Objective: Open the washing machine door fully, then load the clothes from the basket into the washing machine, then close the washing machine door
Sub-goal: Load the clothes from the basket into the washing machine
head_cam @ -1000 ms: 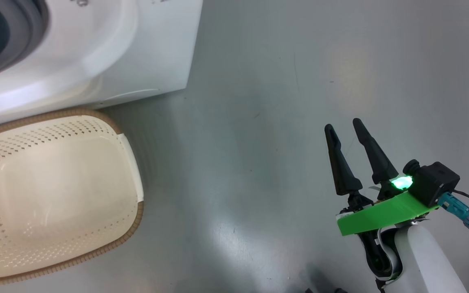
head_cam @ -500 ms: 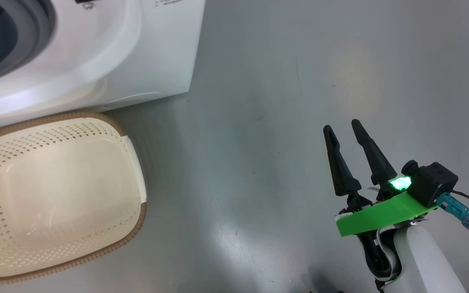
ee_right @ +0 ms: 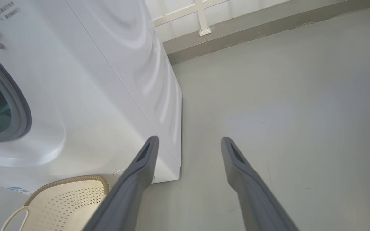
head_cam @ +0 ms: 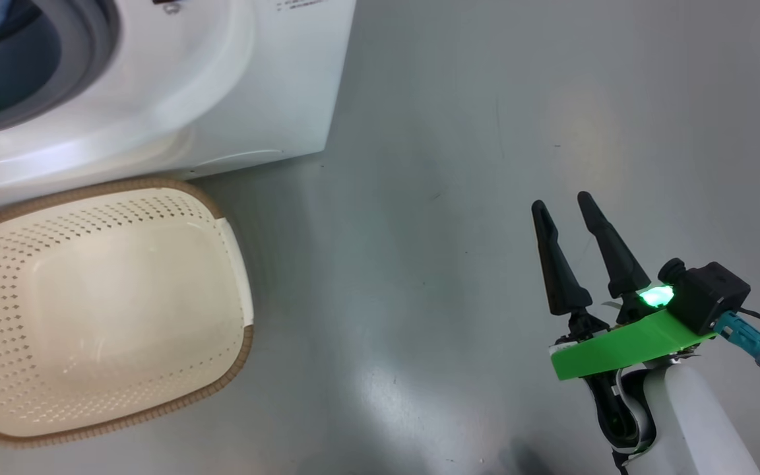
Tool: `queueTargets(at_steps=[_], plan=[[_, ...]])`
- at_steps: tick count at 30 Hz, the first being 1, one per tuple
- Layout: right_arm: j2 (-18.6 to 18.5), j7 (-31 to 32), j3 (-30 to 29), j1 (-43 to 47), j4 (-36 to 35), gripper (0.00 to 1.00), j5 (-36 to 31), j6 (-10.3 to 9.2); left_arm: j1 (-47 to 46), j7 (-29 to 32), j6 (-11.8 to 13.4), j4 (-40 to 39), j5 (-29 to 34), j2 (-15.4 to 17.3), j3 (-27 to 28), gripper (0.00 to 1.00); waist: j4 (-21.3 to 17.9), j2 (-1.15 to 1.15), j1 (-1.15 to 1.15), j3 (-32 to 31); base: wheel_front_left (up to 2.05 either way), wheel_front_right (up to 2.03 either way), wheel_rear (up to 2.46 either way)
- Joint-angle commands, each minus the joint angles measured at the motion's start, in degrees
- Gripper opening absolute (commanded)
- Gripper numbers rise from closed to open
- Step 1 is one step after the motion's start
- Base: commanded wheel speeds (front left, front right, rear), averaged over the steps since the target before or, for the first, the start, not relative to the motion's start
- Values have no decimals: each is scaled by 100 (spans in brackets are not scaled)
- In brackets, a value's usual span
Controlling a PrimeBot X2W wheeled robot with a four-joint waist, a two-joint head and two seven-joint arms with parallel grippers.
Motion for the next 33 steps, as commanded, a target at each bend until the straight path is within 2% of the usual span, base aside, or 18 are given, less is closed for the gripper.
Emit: queueTargets(at_steps=[1,7,12,23,28,33], plan=[[33,-27,54,50,-124,100,-68,9,147,-39,-9,-296,-56,381,216,100,65,0,0,-32,0,0,0],[1,-27,-5,57,-131,100,-91,9,533,-41,-9,-776,82,371,620,100,168,0,0,-95,0,0,0],[-57,-27,-49,101,-119,100,-100,9,1014,-41,-9,-1263,433,250,1062,100,277,0,0,-223,0,0,0],[-274,-27,-94,358,-25,100,-54,9,2606,-42,-9,-2313,1375,-316,2459,100,448,0,0,-896,0,0,0],[-417,-27,-123,571,22,100,-6,9,3407,-42,-9,-2797,1703,-586,2961,100,553,0,0,-1285,0,0,0],[-571,-27,-100,822,84,100,49,9,4215,-42,-9,-3235,2015,-801,3221,100,680,0,0,-1697,0,0,0]])
